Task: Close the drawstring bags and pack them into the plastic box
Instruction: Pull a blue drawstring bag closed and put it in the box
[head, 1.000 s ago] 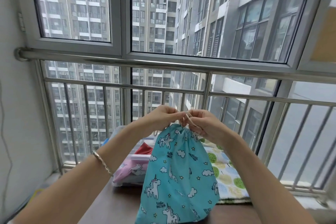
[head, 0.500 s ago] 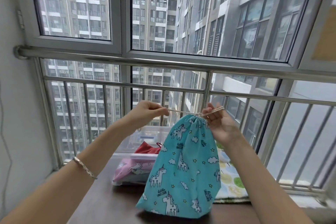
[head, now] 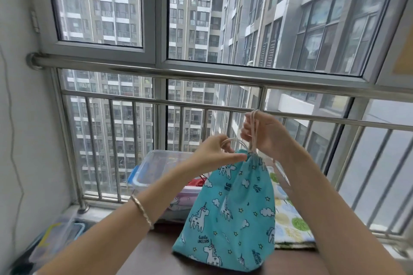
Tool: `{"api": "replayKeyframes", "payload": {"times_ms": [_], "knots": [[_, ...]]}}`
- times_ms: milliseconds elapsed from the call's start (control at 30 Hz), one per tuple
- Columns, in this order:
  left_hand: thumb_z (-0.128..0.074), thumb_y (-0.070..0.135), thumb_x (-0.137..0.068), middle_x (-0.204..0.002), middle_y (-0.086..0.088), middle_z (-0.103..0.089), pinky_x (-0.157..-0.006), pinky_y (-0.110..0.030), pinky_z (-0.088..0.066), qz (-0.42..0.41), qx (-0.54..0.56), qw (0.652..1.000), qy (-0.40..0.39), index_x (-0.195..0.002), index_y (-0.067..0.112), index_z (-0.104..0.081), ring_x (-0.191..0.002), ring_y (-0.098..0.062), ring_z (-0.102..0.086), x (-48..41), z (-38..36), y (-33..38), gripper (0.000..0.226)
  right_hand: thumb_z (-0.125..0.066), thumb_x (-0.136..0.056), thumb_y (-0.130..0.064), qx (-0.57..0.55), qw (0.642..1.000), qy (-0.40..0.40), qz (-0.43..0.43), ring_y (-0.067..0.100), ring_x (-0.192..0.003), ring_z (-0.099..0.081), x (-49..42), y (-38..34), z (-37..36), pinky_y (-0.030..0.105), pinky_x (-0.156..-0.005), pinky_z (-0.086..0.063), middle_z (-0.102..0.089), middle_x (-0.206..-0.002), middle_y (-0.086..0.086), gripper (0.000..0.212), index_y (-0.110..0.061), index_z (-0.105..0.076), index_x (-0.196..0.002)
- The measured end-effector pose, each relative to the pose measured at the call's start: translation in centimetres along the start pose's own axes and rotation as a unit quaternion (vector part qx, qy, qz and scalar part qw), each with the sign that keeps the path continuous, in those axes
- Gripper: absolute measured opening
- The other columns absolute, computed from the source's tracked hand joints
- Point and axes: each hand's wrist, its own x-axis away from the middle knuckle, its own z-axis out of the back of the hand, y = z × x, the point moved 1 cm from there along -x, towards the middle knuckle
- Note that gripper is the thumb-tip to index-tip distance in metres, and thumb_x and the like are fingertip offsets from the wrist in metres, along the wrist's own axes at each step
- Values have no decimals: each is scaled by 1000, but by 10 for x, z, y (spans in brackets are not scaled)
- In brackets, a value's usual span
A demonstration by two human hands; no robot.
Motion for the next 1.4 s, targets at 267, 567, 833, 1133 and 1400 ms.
{"api": "replayKeyframes", "payload": {"times_ms": [267,567,833,1133,1400], "knots": [[-71,20,-84,-60,-1,-53,-46,-17,-29,28,3,999,-37,-85,-4,-66,-47,-8,-38,-8,0,8,24,-60,-83,-33,-155,987,39,-19,16,-54,-35,1,-10,19,29,-64,-41,-36,-60,-1,29,-17,-47,-62],[-74,20,-81,-71,-9,-57,-53,-23,-33,53,26,998,-19,-86,-3,-68,-56,-13,-43,-8,11,-3,24,-50,-72,-78,-183,979,-6,-93,15,-59,-16,0,-7,45,27,-58,-19,-18,-62,-4,63,-19,-33,-58],[-58,36,-91,-46,9,-42,-41,-16,-24,66,36,997,16,-88,18,-74,-43,-8,-27,-1,48,-8,25,-27,-94,-25,-52,977,75,-193,10,-57,-23,-3,21,59,21,-45,-24,-34,-66,2,18,-12,-39,-88],[-65,42,-83,-105,-1,-63,-93,-39,-42,1,-181,983,-27,-88,28,-74,-99,-20,-51,3,54,-4,17,-56,-97,-27,457,849,13,-264,6,-39,-31,-5,11,38,16,-38,-25,-45,-51,-4,30,1,-64,-95],[-63,26,-91,-72,6,-68,-48,-18,-49,-25,-330,937,113,-89,15,-73,-51,-4,-58,-16,61,49,15,-48,-97,-17,526,817,-100,-216,8,-48,-34,0,-9,-5,17,-47,-27,-47,-58,-4,25,-1,-67,-98]]}}
